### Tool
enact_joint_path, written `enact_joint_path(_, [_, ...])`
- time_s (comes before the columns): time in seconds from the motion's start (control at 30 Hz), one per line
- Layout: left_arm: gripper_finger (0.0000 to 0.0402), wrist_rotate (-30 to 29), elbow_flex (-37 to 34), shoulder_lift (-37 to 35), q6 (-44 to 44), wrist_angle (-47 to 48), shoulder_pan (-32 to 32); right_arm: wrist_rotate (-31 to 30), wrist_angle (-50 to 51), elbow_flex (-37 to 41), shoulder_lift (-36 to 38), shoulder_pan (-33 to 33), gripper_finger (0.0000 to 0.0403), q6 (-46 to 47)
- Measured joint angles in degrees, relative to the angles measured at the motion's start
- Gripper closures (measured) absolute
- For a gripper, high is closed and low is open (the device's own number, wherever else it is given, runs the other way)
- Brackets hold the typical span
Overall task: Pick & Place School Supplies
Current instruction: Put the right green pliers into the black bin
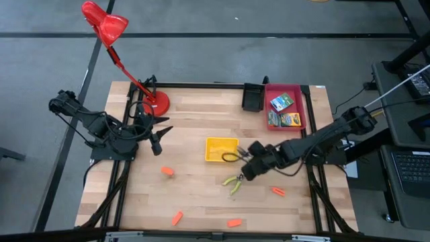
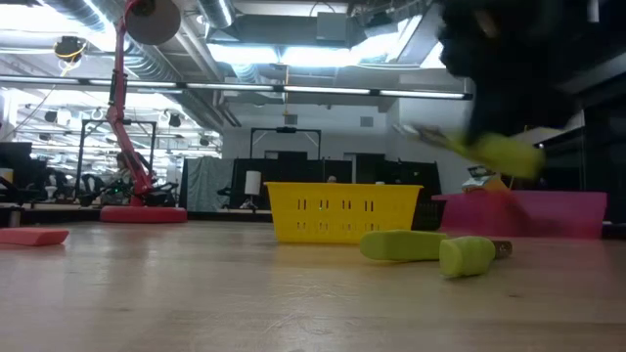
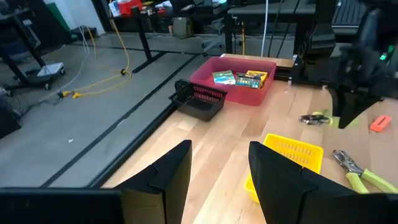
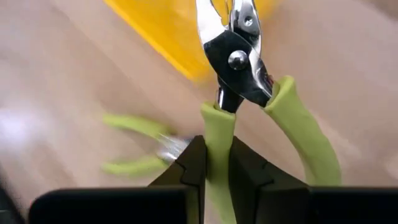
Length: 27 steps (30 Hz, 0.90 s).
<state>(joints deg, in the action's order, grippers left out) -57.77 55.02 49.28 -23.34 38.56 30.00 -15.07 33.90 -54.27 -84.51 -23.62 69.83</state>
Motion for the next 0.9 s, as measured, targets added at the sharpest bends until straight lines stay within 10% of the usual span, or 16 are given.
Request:
enact_joint_path(0.43, [0.0242,0.28,-0.01,3.08,-5.26,-0.68,0.02,16.68,-13.62,-3.07,-4.09,17.74,0.0361,-24.75])
enact_joint_path(0.9, [0.0242,0.43,-0.04,7.96,-9.13,-3.12,0.13,25.18,-9.91,-17.74,-19.19,19.6,0.0361,-39.97])
